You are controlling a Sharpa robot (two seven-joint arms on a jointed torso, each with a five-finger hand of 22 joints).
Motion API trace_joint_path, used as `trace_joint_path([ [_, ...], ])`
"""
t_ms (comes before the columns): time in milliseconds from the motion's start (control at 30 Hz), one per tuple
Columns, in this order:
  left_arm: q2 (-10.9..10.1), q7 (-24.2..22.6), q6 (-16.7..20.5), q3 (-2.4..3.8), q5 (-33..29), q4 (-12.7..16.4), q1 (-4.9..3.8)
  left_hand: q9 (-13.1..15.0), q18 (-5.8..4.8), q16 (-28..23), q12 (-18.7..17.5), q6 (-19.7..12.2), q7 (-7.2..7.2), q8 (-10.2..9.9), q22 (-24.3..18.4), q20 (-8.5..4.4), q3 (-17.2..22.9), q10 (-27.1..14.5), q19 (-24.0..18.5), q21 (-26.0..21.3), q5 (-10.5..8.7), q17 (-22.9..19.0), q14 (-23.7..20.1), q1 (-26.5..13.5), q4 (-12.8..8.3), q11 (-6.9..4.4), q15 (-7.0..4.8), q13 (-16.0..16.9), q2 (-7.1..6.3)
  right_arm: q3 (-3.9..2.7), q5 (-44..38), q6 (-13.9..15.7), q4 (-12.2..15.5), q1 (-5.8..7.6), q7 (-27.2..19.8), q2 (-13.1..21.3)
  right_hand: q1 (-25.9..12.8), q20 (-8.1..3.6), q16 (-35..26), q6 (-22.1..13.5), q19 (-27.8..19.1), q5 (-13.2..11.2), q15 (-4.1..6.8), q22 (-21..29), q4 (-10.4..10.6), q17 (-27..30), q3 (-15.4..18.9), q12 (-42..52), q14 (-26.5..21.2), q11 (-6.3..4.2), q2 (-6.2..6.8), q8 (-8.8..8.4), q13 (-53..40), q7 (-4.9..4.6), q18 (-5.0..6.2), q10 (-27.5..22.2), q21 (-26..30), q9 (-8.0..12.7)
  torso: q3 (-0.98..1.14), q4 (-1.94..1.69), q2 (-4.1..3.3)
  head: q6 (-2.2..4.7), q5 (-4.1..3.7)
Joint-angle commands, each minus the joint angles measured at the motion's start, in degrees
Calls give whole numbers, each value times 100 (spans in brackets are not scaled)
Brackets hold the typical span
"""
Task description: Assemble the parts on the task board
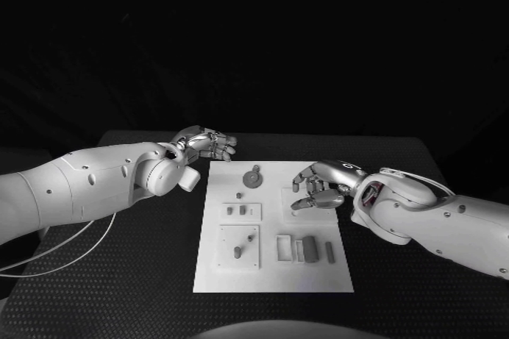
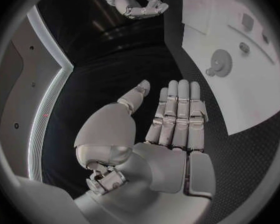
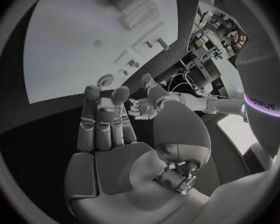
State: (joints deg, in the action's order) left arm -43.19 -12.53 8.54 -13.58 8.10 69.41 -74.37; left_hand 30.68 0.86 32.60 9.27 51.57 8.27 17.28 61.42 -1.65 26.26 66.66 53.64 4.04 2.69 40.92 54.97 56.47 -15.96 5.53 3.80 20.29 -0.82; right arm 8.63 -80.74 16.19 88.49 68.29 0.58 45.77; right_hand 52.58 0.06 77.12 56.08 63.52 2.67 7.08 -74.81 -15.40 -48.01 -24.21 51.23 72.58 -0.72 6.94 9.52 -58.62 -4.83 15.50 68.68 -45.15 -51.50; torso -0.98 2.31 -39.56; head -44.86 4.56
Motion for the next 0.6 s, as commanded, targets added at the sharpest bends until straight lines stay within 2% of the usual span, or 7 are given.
trace_joint_path([
  [33,35,-120,-196,2,14,-23,23,9,-30,-29,-9,30,-3,39,-6,-3,-22,28,30,-10,29,5,33,-17,10,-4,19,-4,55,4,405,-753,118,-1,361,102,-81,-78,211,72,72,-2,44,20,1,-151,-12,582,-3,-63,-78,33,-563,-13,-57,-326,-15,-74,5,22,15,-3,5],
  [67,45,-130,-222,2,14,-39,33,7,-30,-30,-14,31,-7,37,-7,-3,-24,28,30,-10,29,6,34,-23,12,-5,18,-7,52,5,723,-1113,185,-1,686,199,-100,-122,402,74,139,-1,44,-11,-56,-281,-42,932,-4,-64,-94,41,-860,-21,-50,-386,-67,-138,5,30,28,-2,-7],
  [267,35,-141,-252,2,14,-48,61,-1,-30,-33,-32,21,5,26,-11,-5,-37,30,31,-9,30,8,38,-52,25,1,16,-16,32,31,1186,-1607,270,-2,1194,427,-336,-149,542,33,177,-2,18,-44,19,-439,-13,1191,22,-38,-91,3,-1062,-50,-50,-399,-111,-170,10,24,10,35,-11],
  [333,2,-149,-236,2,14,-28,72,-7,-30,-35,-42,15,18,18,-12,-6,-44,32,32,-9,31,10,39,-67,31,7,15,-20,14,101,1537,-1827,282,-3,1552,522,-566,-161,611,43,196,-3,13,-55,131,-575,23,1397,75,-35,-98,-5,-1216,-51,-51,-294,-129,-184,12,16,19,14,-24],
  [433,-10,-150,-231,2,14,-32,81,-15,-30,-39,-60,4,32,7,-16,-7,-55,31,33,-9,31,11,41,-94,43,14,15,-29,-18,188,1958,-1916,321,-6,2299,593,-924,-169,639,20,192,-4,9,-57,340,-626,81,1443,79,-32,-102,-34,-1256,-55,-50,-310,-126,-184,6,21,19,25,-23],
  [533,-21,-153,-228,2,14,-25,94,-21,-29,-41,-72,-3,43,-1,-18,-8,-62,30,34,-9,31,13,42,-114,53,19,14,-34,-41,278,2115,-1856,308,-14,2498,605,-1132,-199,666,9,189,-4,15,-61,499,-680,42,1465,91,-35,-222,-58,-1273,-51,-50,-328,-126,-184,5,30,17,22,-26],
  [600,-16,-158,-231,2,14,-23,96,-26,-28,-43,-81,-13,53,-9,-20,-10,-62,27,35,-8,33,14,44,-117,53,25,13,-38,-54,298,2116,-1840,313,-53,2580,591,-1175,-215,675,-10,179,-4,13,-72,491,-680,39,1477,83,-34,-202,-79,-1282,-53,-50,-337,-133,-180,4,31,17,20,-25],
])
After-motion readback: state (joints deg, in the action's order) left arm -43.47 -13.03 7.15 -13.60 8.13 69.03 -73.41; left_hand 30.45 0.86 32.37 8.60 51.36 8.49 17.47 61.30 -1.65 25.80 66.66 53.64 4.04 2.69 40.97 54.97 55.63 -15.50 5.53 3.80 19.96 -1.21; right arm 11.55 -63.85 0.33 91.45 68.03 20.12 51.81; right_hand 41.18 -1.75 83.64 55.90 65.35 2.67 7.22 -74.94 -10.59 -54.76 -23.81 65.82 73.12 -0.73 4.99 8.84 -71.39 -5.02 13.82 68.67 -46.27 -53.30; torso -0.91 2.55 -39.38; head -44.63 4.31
